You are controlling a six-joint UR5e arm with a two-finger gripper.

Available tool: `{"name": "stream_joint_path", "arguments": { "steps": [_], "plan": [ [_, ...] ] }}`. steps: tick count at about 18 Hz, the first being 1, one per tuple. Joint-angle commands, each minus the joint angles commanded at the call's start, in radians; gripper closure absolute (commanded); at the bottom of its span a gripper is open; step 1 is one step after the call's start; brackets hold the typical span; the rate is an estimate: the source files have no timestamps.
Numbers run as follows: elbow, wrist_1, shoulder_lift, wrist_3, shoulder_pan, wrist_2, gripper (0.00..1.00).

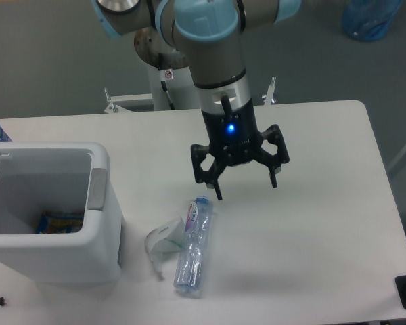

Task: Place the trash in the trash can
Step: 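Lower the open gripper toward the crumpled clear plastic bag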

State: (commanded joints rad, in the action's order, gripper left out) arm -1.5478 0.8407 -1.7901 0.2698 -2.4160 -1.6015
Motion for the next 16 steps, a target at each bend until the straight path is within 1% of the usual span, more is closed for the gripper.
{"name": "stream_joint_path", "arguments": {
  "steps": [3,7,9,11,13,16],
  "plan": [
    [-0.018,0.005,-0.012,0.139,0.002,0.011,0.0],
    [-0.09,0.005,-0.017,0.363,0.002,0.06,0.0],
    [-0.112,0.005,-0.018,0.455,0.002,0.083,0.0],
    [-0.132,0.003,-0.038,0.543,0.002,0.092,0.0],
    [-0.14,0.003,-0.064,0.577,0.002,0.094,0.0],
    [-0.141,0.001,-0.097,0.578,0.017,0.106,0.0]
  ]
}}
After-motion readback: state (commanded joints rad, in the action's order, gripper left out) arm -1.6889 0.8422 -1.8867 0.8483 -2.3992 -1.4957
